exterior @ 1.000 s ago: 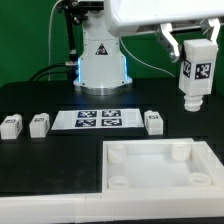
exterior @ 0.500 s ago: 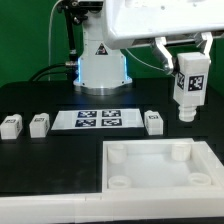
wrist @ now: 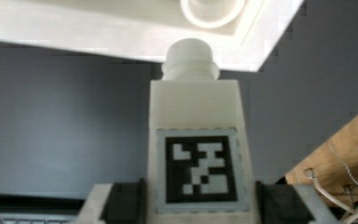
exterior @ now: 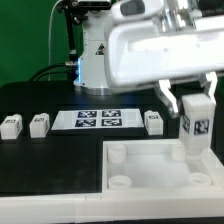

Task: Assemble one leg

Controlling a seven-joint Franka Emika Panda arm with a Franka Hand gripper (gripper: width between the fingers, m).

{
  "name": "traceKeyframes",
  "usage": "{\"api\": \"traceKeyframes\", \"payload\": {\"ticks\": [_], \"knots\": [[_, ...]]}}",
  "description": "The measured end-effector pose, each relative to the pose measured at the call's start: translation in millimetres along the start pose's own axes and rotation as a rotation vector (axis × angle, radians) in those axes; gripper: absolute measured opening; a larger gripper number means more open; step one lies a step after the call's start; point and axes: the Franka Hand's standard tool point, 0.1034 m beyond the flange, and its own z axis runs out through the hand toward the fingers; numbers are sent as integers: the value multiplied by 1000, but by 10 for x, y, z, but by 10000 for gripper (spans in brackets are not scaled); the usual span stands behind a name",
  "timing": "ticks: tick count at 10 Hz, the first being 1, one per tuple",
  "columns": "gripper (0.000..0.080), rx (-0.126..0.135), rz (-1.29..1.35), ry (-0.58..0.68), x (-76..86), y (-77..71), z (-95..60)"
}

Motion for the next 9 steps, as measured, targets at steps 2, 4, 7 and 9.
{"api": "traceKeyframes", "payload": {"ticks": [2,4,7,9], "knots": [[292,6,0,-11,-77,-34,67],[292,9,0,-18,-133,-59,103],[292,15,2,-30,-250,-98,211],[292,15,5,-30,-280,-93,254]]}}
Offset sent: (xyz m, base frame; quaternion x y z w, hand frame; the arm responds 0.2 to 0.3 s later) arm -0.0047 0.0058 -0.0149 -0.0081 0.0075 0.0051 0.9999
